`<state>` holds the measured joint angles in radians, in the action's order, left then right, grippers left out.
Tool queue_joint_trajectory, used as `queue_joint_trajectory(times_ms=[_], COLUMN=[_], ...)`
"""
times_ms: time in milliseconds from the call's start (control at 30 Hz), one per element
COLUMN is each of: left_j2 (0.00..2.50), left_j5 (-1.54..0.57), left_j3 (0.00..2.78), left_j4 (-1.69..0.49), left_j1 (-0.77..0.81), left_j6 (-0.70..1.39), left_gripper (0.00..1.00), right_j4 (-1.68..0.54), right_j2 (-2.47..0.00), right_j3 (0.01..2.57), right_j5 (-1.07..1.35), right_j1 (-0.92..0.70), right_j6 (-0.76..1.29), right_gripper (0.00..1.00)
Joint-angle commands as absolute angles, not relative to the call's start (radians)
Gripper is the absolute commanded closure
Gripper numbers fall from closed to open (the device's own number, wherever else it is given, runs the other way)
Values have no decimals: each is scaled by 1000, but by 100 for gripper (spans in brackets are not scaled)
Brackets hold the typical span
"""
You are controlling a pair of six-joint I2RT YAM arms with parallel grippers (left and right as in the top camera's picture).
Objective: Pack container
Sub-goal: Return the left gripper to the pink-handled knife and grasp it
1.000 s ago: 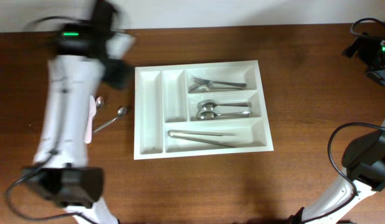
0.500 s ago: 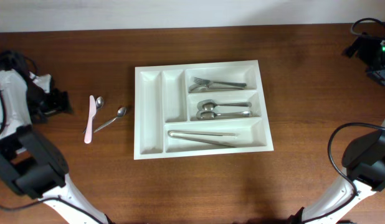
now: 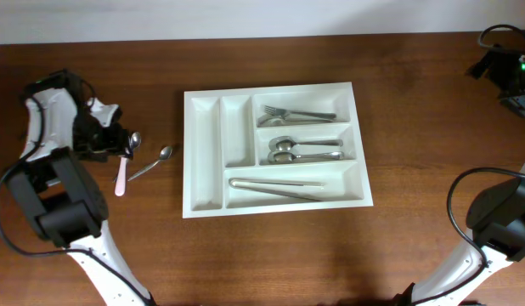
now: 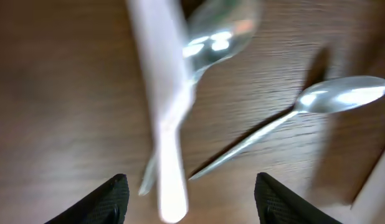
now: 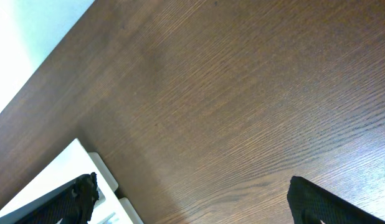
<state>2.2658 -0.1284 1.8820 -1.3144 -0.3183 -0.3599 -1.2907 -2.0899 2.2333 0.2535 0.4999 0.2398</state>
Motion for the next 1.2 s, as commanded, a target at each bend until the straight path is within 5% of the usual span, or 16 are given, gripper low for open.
queue_joint_trajectory(times_ms=[0, 1167], left_j2=[2272, 2278], left_j5=[-160, -56], left_j3=[1883, 1690], left_j4=[-1308, -1090], left_j1=[-276, -286], left_j6=[-436, -372], left_gripper=[33, 43], right_j4=[-1291, -1291], right_j2=[-2088, -2088], right_j3=[2229, 2229], right_j5=[258, 258], right_j1=[505, 505], right_j6=[249, 248], right_gripper=[1, 1])
